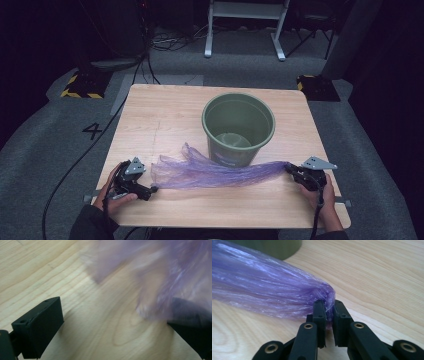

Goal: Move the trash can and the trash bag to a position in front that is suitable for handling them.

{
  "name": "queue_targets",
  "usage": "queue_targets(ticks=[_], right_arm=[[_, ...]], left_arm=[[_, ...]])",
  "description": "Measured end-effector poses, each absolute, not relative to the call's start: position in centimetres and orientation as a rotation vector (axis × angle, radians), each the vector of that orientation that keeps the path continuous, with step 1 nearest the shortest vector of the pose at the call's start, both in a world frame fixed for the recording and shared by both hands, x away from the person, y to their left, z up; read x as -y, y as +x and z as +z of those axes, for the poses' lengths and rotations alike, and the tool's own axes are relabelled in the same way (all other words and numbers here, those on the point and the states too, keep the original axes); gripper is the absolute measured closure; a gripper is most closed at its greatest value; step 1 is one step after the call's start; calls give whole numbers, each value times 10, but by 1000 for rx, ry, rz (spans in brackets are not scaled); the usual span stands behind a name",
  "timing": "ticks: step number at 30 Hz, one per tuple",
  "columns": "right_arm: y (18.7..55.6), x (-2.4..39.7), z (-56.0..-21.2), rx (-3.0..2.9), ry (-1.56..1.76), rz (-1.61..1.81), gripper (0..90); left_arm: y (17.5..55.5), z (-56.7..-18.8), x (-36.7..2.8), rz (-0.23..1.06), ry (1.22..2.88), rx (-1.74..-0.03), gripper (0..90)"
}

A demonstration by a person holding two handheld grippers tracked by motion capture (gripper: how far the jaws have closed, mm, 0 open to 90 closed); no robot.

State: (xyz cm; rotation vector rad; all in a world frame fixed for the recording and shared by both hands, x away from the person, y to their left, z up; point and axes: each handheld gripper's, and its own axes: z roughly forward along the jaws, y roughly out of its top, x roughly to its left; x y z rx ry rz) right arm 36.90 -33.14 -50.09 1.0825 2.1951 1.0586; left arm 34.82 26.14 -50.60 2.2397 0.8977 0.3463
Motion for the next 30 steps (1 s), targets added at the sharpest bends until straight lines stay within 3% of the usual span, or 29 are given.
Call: queue_targets(ticks=[10, 15, 16, 18, 23, 30], right_arm=[[385, 339, -499, -2150, 1086, 989, 792], [399, 337, -496, -2089, 1185, 988, 507], [399, 337, -496, -2089, 1185, 988, 507], [402, 334, -493, -2074, 1212, 961, 401], [398, 339, -482, -2039, 1208, 900, 317], [396, 347, -472, -2095, 1107, 898, 297]], left_arm=[[355, -506, -268, 324, 2254, -852, 2], [356, -506, -265, 327, 2255, -850, 2], [356, -506, -263, 329, 2258, -845, 2], [356, -506, -260, 325, 2257, -841, 2], [356, -506, -253, 320, 2261, -829, 2], [362, -506, -246, 307, 2270, -804, 0]])
